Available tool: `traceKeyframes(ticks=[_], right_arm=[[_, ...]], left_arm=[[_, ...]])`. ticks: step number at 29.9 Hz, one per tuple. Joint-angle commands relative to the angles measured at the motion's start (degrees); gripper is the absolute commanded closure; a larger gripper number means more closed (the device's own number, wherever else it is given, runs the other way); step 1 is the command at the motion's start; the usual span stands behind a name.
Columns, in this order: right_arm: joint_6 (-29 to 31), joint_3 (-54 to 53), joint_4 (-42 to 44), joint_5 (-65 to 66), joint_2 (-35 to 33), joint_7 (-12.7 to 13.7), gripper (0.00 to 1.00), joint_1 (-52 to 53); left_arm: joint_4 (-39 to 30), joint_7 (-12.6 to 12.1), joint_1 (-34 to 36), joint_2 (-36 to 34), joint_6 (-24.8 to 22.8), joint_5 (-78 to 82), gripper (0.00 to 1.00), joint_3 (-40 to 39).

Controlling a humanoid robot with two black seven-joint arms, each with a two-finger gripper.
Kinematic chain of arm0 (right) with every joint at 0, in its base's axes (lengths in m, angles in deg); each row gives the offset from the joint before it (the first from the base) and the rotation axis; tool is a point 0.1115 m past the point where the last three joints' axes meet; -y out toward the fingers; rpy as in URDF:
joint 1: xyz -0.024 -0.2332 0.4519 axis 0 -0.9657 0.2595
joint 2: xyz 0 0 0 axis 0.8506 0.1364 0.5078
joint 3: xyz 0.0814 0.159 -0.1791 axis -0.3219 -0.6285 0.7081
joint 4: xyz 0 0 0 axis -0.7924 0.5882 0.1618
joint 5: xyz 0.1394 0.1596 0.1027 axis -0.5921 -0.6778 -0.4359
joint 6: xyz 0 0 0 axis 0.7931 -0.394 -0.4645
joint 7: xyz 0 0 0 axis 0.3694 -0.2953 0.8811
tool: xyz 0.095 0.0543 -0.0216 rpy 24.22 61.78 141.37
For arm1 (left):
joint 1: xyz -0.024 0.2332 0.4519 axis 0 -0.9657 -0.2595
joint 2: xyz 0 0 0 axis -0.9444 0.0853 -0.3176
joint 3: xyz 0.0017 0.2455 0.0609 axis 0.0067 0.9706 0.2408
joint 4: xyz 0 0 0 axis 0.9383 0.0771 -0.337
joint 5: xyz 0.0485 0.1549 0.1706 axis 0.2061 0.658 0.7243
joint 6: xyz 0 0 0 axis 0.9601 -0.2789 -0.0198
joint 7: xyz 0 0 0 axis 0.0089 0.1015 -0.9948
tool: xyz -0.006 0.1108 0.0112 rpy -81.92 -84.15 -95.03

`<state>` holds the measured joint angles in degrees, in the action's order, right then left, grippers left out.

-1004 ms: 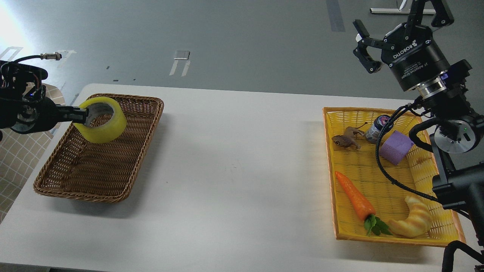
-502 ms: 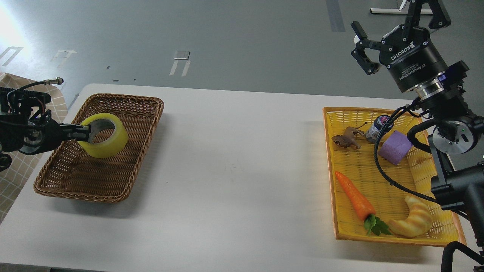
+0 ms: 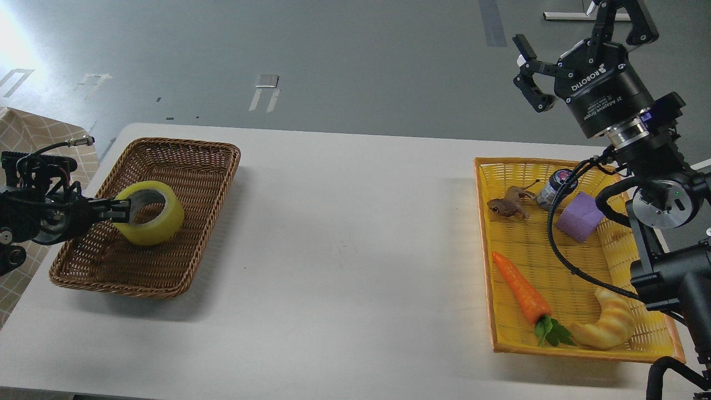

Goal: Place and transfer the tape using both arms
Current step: 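Lower the tape roll into the wicker basket and release it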

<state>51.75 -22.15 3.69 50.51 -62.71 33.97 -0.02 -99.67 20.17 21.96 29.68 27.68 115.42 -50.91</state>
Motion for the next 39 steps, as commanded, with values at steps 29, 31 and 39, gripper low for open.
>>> traceKeyframes(ticks=[29,31,39], right_arm=[[0.0,-0.01,-0.09,0.0,0.09,0.0,0.0,-0.15],[0.0,-0.01,-0.09,0.0,0.0,0.0,0.0,-0.15],[0.0,-0.01,-0.09,0.0,0.09,0.0,0.0,-0.15]], left_arm=[[1.88,-0.07,-0.55,1.66,0.08,0.34,0.89,0.33],[1.88,-0.07,-0.55,1.58,0.08,0.34,0.81,0.33],[1.62,1.94,-0.37,1.23,0.08,-0.53,0.37,-0.2]])
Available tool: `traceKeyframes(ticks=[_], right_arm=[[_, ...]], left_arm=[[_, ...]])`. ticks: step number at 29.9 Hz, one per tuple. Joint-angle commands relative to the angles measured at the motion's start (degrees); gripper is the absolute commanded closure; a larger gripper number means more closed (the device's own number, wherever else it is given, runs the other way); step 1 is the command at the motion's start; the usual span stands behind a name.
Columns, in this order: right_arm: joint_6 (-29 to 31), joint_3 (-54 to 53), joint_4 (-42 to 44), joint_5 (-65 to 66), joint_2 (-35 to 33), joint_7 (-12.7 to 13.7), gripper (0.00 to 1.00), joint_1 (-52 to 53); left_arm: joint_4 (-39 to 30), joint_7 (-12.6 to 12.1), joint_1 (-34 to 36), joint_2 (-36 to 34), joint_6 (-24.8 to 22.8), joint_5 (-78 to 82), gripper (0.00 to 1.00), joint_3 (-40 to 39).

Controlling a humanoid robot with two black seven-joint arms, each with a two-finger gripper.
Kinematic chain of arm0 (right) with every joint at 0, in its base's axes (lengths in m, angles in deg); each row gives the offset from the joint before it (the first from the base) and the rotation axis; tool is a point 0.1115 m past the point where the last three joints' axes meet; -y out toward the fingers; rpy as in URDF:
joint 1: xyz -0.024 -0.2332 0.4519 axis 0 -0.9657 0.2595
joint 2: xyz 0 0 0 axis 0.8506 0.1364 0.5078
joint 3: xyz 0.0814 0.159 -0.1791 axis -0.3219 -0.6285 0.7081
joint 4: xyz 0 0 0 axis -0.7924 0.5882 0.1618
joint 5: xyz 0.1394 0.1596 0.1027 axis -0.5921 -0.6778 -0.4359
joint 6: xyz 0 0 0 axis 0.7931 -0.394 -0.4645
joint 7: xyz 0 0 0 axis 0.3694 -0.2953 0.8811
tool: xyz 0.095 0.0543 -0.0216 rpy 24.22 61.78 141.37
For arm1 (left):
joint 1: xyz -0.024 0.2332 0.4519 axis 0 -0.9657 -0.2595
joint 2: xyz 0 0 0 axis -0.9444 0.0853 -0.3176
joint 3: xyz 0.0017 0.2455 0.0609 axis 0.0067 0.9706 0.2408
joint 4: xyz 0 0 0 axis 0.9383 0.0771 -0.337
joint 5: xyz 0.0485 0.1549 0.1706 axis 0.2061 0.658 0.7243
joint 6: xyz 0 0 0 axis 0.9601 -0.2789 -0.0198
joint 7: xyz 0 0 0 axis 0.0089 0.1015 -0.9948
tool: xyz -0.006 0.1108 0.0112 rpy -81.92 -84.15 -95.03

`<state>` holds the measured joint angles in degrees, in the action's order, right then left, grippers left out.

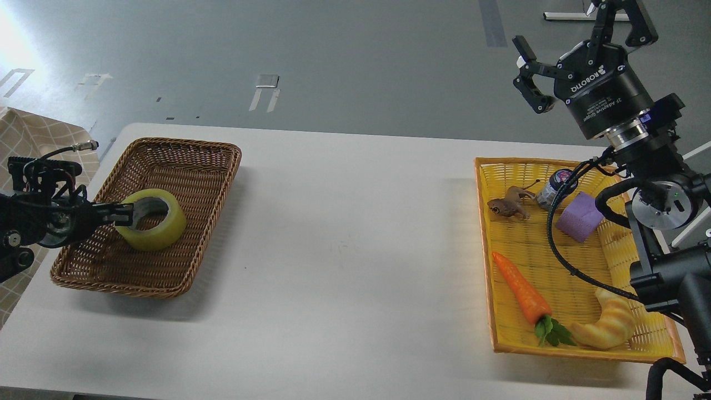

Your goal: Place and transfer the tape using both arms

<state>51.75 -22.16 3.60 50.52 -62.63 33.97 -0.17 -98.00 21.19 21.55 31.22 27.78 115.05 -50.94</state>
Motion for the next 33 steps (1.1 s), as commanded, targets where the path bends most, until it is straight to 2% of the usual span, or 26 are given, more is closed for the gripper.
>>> traceKeyframes(ticks=[1,8,17,21,26,31,33], right_arm=[[0.0,0.0,0.0,0.0,0.01,0.0,0.0,0.0],[0.0,0.0,0.0,0.0,-0.08,0.0,0.0,0.09],[0.0,0.0,-0.09,0.0,0.01,0.0,0.0,0.18],[0.0,-0.09,-0.17,0.0,-0.08,0.0,0.0,0.27],[0.0,-0.18,-0.17,0.0,-0.08,0.0,0.0,0.53],[0.0,-0.18,0.0,0.0,-0.34,0.0,0.0,0.71],[0.0,-0.26,0.18,0.09,-0.95,0.0,0.0,0.71]], left_arm=[[-0.22,1.01,0.04,-0.49,-0.01,-0.16,0.33,-0.34],[-0.84,1.8,1.79,-1.1,-0.01,-4.46,0.24,-2.71],[-2.95,2.86,13.21,-3.57,-0.8,-15.52,0.13,-3.86],[-2.6,2.6,19.88,-2.78,-1.41,-31.83,0.03,-4.03],[-2.42,2.77,24.46,0.55,-1.42,-51.7,0.02,-4.12],[-2.33,2.86,24.38,2.94,-1.5,-69.13,0.02,-10.17],[-1.9,2.86,24.21,6.08,-2.29,-73.62,0.02,-11.76]])
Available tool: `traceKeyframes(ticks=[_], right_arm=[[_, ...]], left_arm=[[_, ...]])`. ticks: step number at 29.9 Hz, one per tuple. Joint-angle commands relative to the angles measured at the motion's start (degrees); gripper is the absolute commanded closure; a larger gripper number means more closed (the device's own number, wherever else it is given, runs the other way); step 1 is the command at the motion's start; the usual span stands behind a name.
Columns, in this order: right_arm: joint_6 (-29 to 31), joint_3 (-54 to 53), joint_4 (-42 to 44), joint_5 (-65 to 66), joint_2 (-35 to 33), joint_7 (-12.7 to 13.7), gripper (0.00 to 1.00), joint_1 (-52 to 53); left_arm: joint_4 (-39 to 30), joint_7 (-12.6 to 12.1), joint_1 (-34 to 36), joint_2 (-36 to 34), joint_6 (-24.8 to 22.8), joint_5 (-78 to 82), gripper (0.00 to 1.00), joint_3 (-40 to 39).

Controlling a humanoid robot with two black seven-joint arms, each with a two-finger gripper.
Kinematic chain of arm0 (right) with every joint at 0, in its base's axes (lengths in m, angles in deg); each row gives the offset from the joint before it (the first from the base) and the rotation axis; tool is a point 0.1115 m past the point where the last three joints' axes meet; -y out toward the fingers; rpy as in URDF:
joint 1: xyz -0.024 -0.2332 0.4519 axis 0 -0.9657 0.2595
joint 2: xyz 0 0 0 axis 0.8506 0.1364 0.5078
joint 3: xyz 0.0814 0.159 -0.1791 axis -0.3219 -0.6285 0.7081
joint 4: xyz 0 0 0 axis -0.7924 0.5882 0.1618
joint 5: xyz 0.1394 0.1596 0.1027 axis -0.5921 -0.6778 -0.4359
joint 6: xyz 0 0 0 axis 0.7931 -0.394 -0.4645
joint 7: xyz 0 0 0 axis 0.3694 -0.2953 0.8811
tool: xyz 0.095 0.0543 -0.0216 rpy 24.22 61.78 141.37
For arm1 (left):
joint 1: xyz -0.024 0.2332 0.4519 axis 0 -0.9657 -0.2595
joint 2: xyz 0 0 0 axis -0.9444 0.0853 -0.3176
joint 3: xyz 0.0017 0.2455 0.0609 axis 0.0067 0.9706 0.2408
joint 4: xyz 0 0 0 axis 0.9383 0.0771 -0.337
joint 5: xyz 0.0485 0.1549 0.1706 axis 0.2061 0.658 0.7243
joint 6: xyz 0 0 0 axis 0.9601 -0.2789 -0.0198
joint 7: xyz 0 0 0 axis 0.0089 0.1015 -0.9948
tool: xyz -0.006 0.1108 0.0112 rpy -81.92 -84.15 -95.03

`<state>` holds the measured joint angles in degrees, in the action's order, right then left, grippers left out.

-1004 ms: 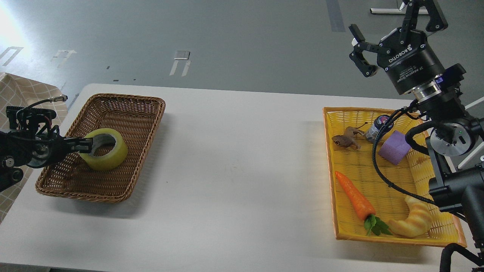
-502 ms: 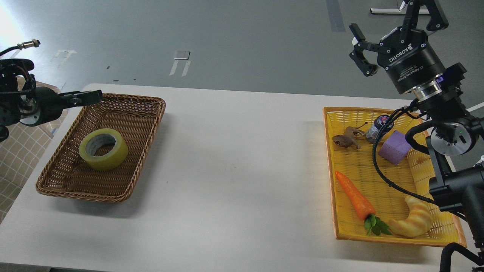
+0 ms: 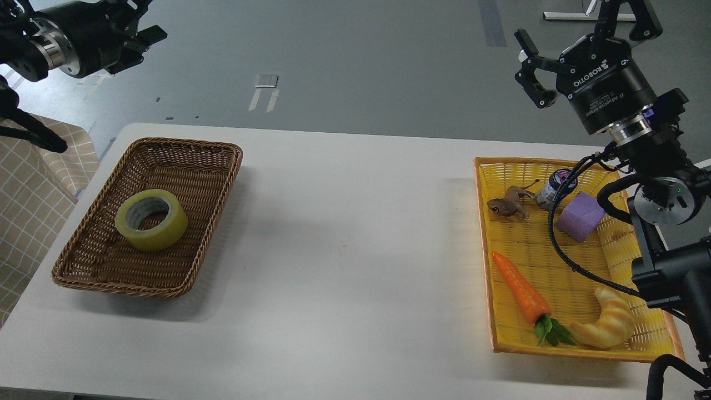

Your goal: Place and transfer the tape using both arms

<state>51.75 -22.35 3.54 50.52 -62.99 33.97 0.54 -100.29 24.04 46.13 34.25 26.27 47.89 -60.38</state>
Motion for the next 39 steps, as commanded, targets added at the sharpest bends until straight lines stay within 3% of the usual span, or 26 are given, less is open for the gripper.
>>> traceKeyframes(ticks=[1,10,17,22,39], right_arm=[[0.0,-0.08,0.32,0.09,-0.69,0.0,0.0,0.08],[0.0,-0.43,0.59,-0.18,-5.34,0.0,0.0,0.08],[0.0,-1.83,1.55,-2.72,-5.26,0.0,0.0,0.08],[0.0,-1.83,2.61,-5.45,-4.91,0.18,0.0,-0.36],[0.0,-1.57,2.78,-5.36,-2.97,0.44,0.0,1.31]], left_arm=[[0.39,0.01,-0.37,3.77,-1.22,-7.0,0.02,-2.41],[0.31,-0.08,-4.66,11.41,-13.58,-20.33,0.02,-9.34],[-0.66,-0.6,-17.14,19.67,-13.58,-24.23,0.02,-24.54],[-0.66,-0.78,-23.91,23.2,-13.58,-23.79,0.02,-27.55],[-0.66,-0.7,-26.04,30.32,-13.58,-23.7,0.02,-29.22]])
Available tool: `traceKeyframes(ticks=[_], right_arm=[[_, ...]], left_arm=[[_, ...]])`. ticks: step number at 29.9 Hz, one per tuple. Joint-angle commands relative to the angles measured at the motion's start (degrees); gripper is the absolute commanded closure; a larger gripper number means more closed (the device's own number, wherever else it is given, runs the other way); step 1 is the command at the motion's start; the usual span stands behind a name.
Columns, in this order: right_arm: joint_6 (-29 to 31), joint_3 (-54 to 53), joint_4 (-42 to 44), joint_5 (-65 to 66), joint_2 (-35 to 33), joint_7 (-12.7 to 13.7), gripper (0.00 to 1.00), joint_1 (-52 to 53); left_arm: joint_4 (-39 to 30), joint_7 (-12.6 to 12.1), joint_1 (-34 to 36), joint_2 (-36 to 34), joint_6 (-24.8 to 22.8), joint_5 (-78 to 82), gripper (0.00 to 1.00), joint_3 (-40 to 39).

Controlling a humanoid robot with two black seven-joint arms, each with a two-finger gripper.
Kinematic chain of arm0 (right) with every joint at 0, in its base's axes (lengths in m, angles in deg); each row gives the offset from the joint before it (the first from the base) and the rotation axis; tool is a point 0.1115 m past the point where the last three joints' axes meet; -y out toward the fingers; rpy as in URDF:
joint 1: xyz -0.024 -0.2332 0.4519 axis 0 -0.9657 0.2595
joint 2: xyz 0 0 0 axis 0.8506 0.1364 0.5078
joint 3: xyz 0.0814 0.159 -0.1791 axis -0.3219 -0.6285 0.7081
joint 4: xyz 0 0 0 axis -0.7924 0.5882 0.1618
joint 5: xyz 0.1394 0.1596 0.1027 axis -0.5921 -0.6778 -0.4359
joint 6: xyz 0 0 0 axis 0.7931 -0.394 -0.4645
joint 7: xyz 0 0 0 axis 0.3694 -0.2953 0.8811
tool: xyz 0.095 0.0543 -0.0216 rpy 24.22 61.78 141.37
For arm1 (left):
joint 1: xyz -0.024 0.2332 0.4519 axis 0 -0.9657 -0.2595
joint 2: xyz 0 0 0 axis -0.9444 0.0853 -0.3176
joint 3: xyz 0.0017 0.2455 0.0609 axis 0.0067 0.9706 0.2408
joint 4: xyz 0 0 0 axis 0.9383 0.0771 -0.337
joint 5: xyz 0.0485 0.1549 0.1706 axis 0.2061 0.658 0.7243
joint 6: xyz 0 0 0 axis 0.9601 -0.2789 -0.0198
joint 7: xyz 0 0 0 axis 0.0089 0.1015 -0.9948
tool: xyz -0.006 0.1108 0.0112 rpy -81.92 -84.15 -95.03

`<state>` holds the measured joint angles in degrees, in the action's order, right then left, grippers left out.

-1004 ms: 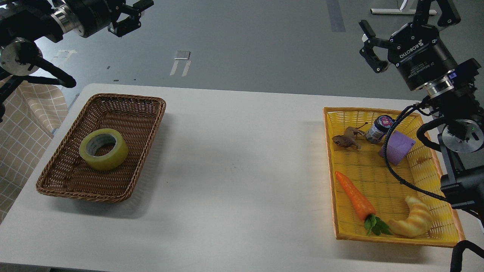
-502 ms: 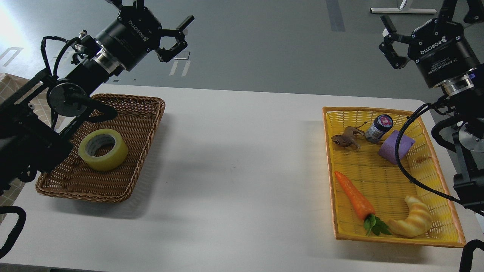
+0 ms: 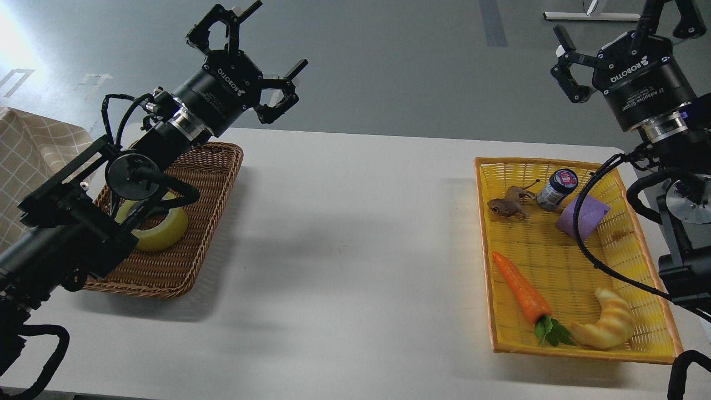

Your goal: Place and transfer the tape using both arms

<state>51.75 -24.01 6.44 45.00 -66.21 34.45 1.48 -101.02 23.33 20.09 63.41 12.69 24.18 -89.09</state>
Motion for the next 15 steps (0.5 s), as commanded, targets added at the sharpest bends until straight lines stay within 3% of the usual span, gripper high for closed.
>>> traceKeyframes(ticks=[1,15], right_arm=[[0.0,0.01,-0.11,0.16,0.34,-0.04,0.0,0.37],[0.0,-0.51,-0.81,0.07,1.57,-0.48,0.0,0.02]], left_arm=[[0.06,0.01,0.0,1.25,0.0,0.0,0.02,-0.52],[0.59,-0.25,0.0,0.46,0.0,0.18,0.02,-0.25]])
